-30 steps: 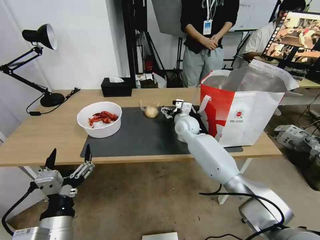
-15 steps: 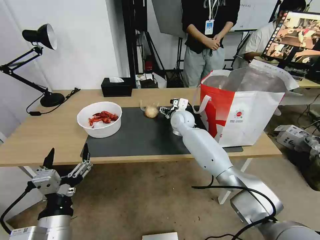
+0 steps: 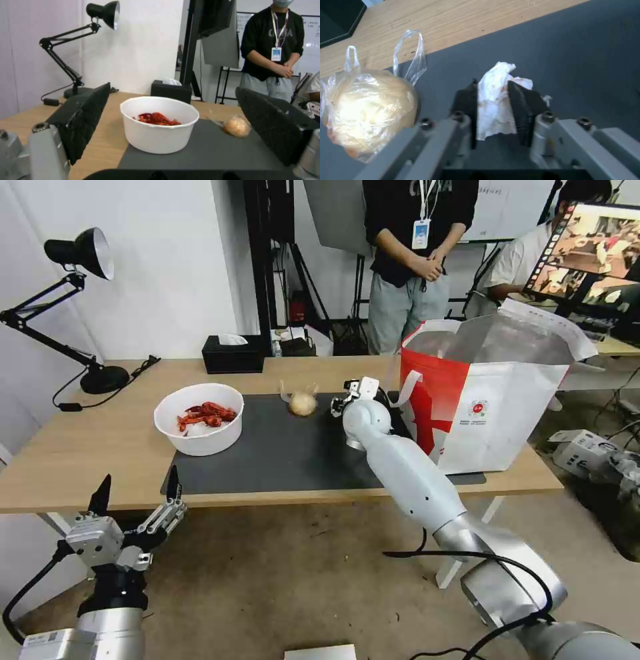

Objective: Pick up the trash from the table and place it into the takeout bag.

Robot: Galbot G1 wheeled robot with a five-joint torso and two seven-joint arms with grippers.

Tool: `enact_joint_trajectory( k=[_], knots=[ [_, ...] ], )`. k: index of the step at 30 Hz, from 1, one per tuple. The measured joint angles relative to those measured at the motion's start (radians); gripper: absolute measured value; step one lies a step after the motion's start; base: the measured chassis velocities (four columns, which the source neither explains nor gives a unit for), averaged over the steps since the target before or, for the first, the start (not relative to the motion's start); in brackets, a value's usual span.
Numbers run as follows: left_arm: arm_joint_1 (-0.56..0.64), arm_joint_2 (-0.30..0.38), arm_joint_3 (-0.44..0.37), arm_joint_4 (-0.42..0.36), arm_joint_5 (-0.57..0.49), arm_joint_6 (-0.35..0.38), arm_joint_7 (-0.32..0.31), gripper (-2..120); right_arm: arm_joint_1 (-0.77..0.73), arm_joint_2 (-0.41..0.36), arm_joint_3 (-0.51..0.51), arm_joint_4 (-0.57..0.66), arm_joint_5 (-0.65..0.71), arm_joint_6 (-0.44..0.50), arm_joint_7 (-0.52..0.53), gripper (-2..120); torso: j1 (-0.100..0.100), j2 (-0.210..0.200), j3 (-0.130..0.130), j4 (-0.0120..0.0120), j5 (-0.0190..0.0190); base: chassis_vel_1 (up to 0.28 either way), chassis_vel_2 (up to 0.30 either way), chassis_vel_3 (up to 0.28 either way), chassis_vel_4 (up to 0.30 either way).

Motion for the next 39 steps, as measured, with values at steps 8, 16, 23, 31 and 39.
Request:
enact_joint_trajectory(
  k=[8, 16, 23, 31, 39],
  knots=[
    [-0.002, 0.005, -0.002, 0.000, -0.005, 0.000, -0.002, 100, 0.000, -0.001, 0.007, 0.005, 0.031, 0.001, 0.028, 0, 0.000, 0.000, 0.000, 0.0000, 0.0000, 0.000, 0.000, 0.000, 0.000],
    [-0.003, 0.006, -0.003, 0.000, -0.005, -0.001, -0.002, 100, -0.005, -0.017, 0.009, 0.033, 0.056, 0.006, 0.049, 0, 0.000, 0.000, 0.000, 0.0000, 0.0000, 0.000, 0.000, 0.000, 0.000],
    [-0.001, 0.006, -0.007, 0.000, -0.005, -0.011, -0.002, 100, -0.009, -0.056, -0.024, 0.102, 0.060, 0.012, 0.034, 0, 0.000, 0.000, 0.000, -0.0001, 0.0001, 0.000, 0.000, 0.000, 0.000],
    [-0.001, 0.006, -0.007, 0.000, -0.005, -0.015, -0.002, 100, -0.010, -0.080, -0.051, 0.141, 0.058, 0.013, 0.032, 0, 0.000, 0.000, 0.000, 0.0000, 0.0000, 0.000, 0.000, 0.000, 0.000],
    [0.000, 0.006, -0.008, 0.000, -0.004, -0.017, -0.002, 100, 0.009, -0.105, -0.107, 0.123, -0.060, -0.052, -0.017, 11, 0.000, 0.000, 0.000, -0.0001, 0.0000, 0.000, 0.000, 0.000, 0.000]
  ],
)
